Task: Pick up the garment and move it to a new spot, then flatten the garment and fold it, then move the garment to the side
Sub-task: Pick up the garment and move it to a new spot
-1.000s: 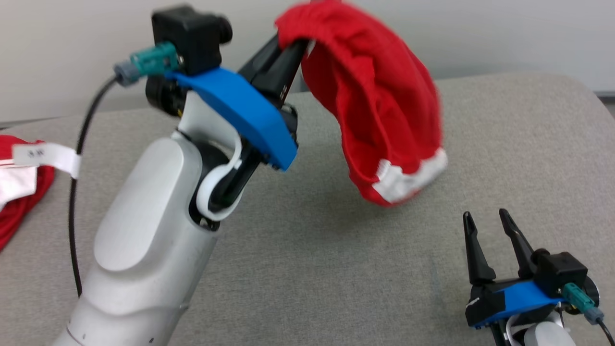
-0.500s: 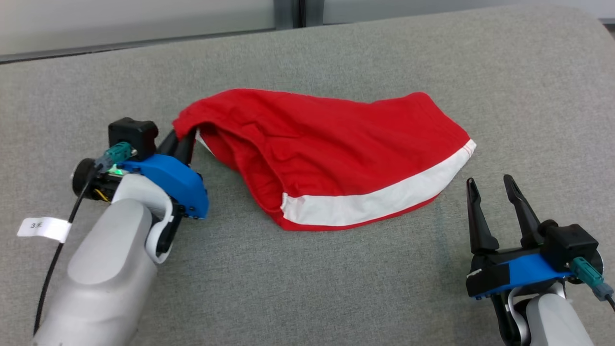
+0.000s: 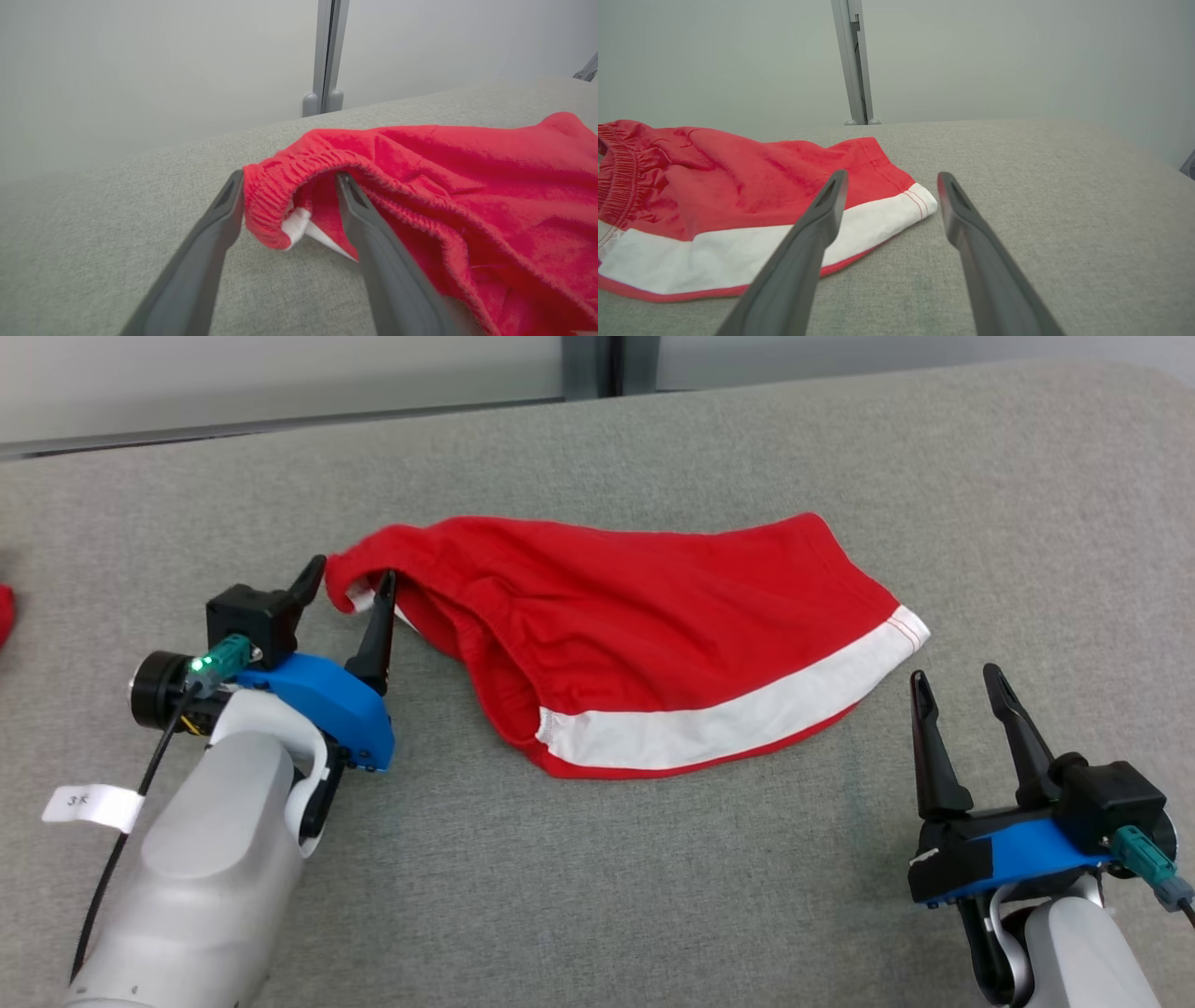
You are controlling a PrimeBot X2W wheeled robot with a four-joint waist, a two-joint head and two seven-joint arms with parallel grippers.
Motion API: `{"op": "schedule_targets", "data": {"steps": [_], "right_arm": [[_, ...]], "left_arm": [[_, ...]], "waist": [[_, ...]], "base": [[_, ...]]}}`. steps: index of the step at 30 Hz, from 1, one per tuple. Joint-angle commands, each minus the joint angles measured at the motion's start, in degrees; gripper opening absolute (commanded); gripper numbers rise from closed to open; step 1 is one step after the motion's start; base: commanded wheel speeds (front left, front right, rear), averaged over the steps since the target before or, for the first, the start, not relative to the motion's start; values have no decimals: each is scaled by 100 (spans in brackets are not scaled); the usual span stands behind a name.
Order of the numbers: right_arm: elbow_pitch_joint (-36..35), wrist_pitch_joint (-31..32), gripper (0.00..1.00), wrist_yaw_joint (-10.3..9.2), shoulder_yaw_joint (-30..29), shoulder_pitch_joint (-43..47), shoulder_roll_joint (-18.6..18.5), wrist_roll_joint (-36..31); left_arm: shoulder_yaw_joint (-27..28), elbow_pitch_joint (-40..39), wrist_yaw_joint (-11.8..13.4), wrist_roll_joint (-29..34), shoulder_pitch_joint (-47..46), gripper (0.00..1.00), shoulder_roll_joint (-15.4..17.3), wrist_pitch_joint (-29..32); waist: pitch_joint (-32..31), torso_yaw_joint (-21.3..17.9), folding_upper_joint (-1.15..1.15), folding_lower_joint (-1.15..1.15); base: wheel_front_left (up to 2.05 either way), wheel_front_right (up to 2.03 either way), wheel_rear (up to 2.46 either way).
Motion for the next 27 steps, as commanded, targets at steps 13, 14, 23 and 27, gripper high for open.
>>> {"op": "schedule_targets", "data": {"steps": [13,14,23,27], "right_arm": [[87,-20,100,1,-120,451,-17,-166],[83,-20,100,1,-117,494,-17,-172],[134,-20,100,1,-28,868,-17,-65],[174,-20,100,1,55,1016,-16,0]], "left_arm": [[570,-1356,196,114,1472,100,-155,-47],[689,-1503,253,116,1646,100,-186,-47],[1727,-2830,542,352,3456,100,-570,-46],[1973,-3177,490,546,4016,100,-745,-48]], "waist": [[-847,304,0,-1],[-914,317,0,-1],[-1403,362,0,-1],[-1504,403,0,-1]], "base": [[0,0,0],[0,0,0],[0,0,0],[0,0,0]]}}
